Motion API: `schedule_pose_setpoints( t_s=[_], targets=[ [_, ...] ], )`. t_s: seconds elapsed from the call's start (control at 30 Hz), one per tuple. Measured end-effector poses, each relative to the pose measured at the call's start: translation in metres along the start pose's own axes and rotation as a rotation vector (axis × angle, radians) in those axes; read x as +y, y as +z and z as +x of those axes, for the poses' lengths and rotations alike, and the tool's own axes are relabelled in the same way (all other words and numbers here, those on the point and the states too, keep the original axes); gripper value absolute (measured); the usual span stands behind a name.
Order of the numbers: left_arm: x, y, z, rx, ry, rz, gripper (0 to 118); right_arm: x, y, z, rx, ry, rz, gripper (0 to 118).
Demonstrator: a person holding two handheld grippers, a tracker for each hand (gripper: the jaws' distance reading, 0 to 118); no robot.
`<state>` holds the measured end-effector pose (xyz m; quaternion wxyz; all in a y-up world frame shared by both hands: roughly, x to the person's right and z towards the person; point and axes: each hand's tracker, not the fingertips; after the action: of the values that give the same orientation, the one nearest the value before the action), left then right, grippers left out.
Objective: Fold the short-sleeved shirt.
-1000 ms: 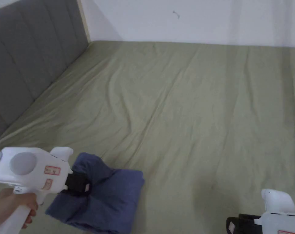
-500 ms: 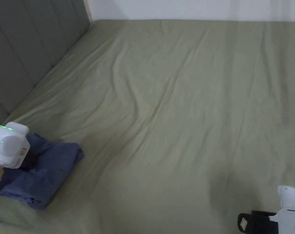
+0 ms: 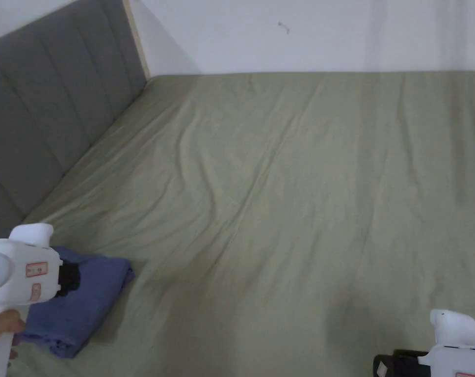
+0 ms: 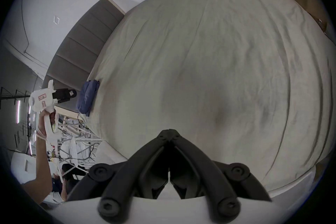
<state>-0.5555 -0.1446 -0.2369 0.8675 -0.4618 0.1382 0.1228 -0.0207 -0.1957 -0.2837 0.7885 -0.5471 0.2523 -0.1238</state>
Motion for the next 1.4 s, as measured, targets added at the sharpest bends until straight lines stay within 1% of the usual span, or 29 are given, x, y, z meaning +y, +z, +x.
schedule_pose_setpoints(
  t_s=[0.07, 0.1, 0.2, 0.23, 0.3, 0.43, 0.5, 0.53, 0.63, 0.67, 0.7, 0.73, 0.8, 0.87, 0.97, 1.0, 1.1, 1.17, 1.23, 1.3, 1.4],
  targets=[
    [-0.014, 0.018, 0.023, -0.12, 0.038, 0.028, 0, -0.004, 0.009, 0.003, 0.01, -0.01, 0.017, 0],
    [-0.022, 0.027, 0.037, -0.142, 0.029, 0.045, 0, -0.006, 0.014, 0.005, 0.014, -0.012, 0.026, 0],
    [-0.042, 0.052, 0.075, -0.161, 0.012, 0.083, 0, -0.016, 0.028, 0.018, 0.014, -0.018, 0.067, 0],
    [-0.052, 0.067, 0.102, -0.166, 0.001, 0.099, 0, -0.018, 0.032, 0.02, 0.009, -0.022, 0.077, 0],
    [-0.064, 0.088, 0.135, -0.153, -0.061, 0.154, 0, -0.018, 0.044, 0.02, -0.011, -0.015, 0.116, 0],
    [-0.078, 0.106, 0.172, -0.153, -0.145, 0.246, 0, -0.028, 0.066, 0.021, -0.098, 0.022, 0.222, 0],
    [-0.085, 0.119, 0.193, -0.088, -0.177, 0.33, 0, -0.03, 0.086, 0.018, -0.166, 0.027, 0.326, 0],
    [-0.088, 0.125, 0.201, -0.088, -0.186, 0.351, 0, -0.03, 0.093, 0.015, -0.188, 0.032, 0.367, 0],
    [-0.096, 0.146, 0.228, -0.136, -0.184, 0.434, 0, -0.024, 0.12, 0.006, -0.254, 0.087, 0.456, 0],
    [-0.097, 0.155, 0.239, -0.137, -0.199, 0.465, 0, -0.018, 0.129, 0.002, -0.279, 0.125, 0.496, 0],
    [-0.098, 0.165, 0.249, -0.103, -0.235, 0.518, 0, -0.014, 0.138, -0.002, -0.295, 0.144, 0.529, 0],
    [-0.099, 0.174, 0.256, -0.103, -0.247, 0.574, 0, -0.011, 0.148, -0.007, -0.311, 0.15, 0.57, 0],
    [-0.103, 0.207, 0.274, -0.149, -0.224, 0.666, 0, -0.004, 0.167, -0.017, -0.324, 0.171, 0.672, 0],
    [-0.104, 0.222, 0.284, -0.156, -0.205, 0.745, 0, -0.001, 0.181, -0.028, -0.345, 0.185, 0.736, 0],
    [-0.106, 0.236, 0.296, -0.1, -0.24, 0.817, 0, -0.004, 0.201, -0.045, -0.36, 0.226, 0.829, 0],
    [-0.108, 0.239, 0.297, -0.111, -0.236, 0.83, 0, -0.007, 0.204, -0.05, -0.37, 0.241, 0.849, 0],
    [-0.113, 0.239, 0.3, -0.116, -0.255, 0.856, 0, -0.01, 0.205, -0.057, -0.359, 0.266, 0.847, 0],
    [-0.115, 0.238, 0.302, -0.069, -0.286, 0.852, 0, -0.014, 0.204, -0.061, -0.364, 0.293, 0.859, 0],
    [-0.116, 0.238, 0.3, -0.072, -0.261, 0.86, 0, -0.018, 0.205, -0.067, -0.412, 0.31, 0.866, 0],
    [-0.117, 0.239, 0.294, -0.1, -0.221, 0.855, 0, -0.021, 0.204, -0.068, -0.408, 0.311, 0.879, 0],
    [-0.121, 0.239, 0.292, -0.078, -0.225, 0.876, 0, -0.022, 0.206, -0.068, -0.39, 0.316, 0.886, 0]
  ],
)
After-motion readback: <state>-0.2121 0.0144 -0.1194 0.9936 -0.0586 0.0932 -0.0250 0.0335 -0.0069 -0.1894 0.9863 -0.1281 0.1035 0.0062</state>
